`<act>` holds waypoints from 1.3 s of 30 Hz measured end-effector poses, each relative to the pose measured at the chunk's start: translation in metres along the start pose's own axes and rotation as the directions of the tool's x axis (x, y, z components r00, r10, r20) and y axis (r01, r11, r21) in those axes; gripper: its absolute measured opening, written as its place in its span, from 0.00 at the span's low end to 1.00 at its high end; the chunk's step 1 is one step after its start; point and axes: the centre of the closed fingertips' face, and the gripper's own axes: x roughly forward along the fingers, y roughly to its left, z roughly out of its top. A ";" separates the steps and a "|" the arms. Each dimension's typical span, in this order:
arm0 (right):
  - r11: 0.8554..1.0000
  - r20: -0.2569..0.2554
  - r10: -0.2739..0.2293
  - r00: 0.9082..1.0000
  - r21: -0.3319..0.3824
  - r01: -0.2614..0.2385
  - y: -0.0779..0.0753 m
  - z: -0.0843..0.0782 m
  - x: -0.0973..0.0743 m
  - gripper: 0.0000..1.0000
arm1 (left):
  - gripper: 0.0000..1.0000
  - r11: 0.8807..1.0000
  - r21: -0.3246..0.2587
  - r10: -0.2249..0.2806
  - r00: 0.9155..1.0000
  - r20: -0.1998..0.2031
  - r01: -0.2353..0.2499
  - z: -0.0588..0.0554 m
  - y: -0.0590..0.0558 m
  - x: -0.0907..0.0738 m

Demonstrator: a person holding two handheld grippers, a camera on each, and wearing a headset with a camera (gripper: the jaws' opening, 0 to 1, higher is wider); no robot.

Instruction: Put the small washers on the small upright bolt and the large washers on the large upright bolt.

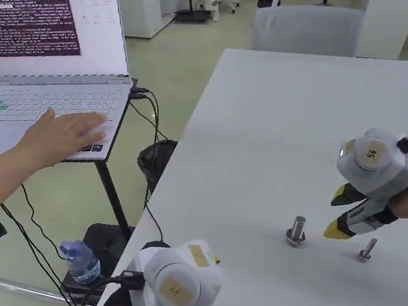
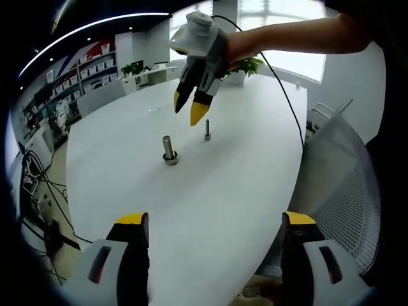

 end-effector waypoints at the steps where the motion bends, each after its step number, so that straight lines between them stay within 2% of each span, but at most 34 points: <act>1: 1.000 0.002 -0.002 1.000 0.002 0.002 -0.001 -0.001 -0.001 0.40 | 0.85 1.000 0.000 0.000 1.000 -0.001 0.000 0.000 0.000 0.000; 10: 0.995 0.086 -0.053 0.995 0.084 0.046 0.008 -0.014 -0.033 0.43 | 0.86 1.000 -0.008 0.006 1.000 0.007 -0.006 -0.001 0.000 -0.002; 15: 0.988 0.141 -0.076 0.987 0.141 0.056 0.020 -0.031 -0.048 0.46 | 0.86 1.000 -0.002 0.008 1.000 0.010 -0.008 0.001 -0.002 -0.002; 17: 0.986 0.145 -0.098 0.985 0.149 0.076 0.022 -0.038 -0.053 0.48 | 0.86 1.000 -0.002 0.011 1.000 0.017 -0.011 0.004 -0.003 -0.002; 19: 0.982 0.164 -0.104 0.981 0.175 0.075 0.027 -0.047 -0.058 0.50 | 0.86 1.000 -0.008 0.011 1.000 0.029 -0.011 0.008 -0.005 -0.002; 23: 0.976 0.208 -0.120 0.971 0.206 0.076 0.036 -0.060 -0.068 0.51 | 0.87 1.000 -0.009 0.015 0.999 0.034 -0.015 0.007 -0.007 -0.002; 25: 0.971 0.238 -0.138 0.962 0.222 0.084 0.037 -0.063 -0.074 0.53 | 0.87 1.000 -0.022 0.015 0.999 0.045 -0.014 0.008 -0.007 -0.003; 27: 0.963 0.285 -0.154 0.946 0.256 0.080 0.041 -0.065 -0.080 0.54 | 0.87 0.999 -0.035 0.018 0.999 0.052 -0.017 0.009 -0.008 -0.005; 28: 0.960 0.316 -0.161 0.935 0.271 0.074 0.045 -0.066 -0.084 0.54 | 0.88 0.999 -0.043 0.022 0.998 0.060 -0.019 0.010 -0.009 -0.006; 30: 0.958 0.346 -0.165 0.924 0.278 0.067 0.053 -0.069 -0.089 0.55 | 0.88 0.998 -0.062 0.027 0.996 0.080 -0.022 0.013 -0.009 -0.008; 33: 0.945 0.388 -0.179 0.904 0.322 0.049 0.063 -0.074 -0.094 0.58 | 0.88 0.997 -0.072 0.028 0.996 0.086 -0.022 0.013 -0.011 -0.008; 35: 0.942 0.406 -0.190 0.894 0.333 0.049 0.070 -0.079 -0.095 0.62 | 0.89 0.997 -0.075 0.028 0.995 0.094 -0.021 0.014 -0.013 -0.008; 37: 0.933 0.432 -0.202 0.879 0.358 0.038 0.077 -0.081 -0.097 0.67 | 0.90 0.996 -0.084 0.029 0.994 0.102 -0.021 0.016 -0.014 -0.008; 39: 0.926 0.442 -0.205 0.873 0.375 0.028 0.083 -0.086 -0.097 0.70 | 0.91 0.996 -0.091 0.030 0.993 0.118 -0.019 0.020 -0.016 -0.009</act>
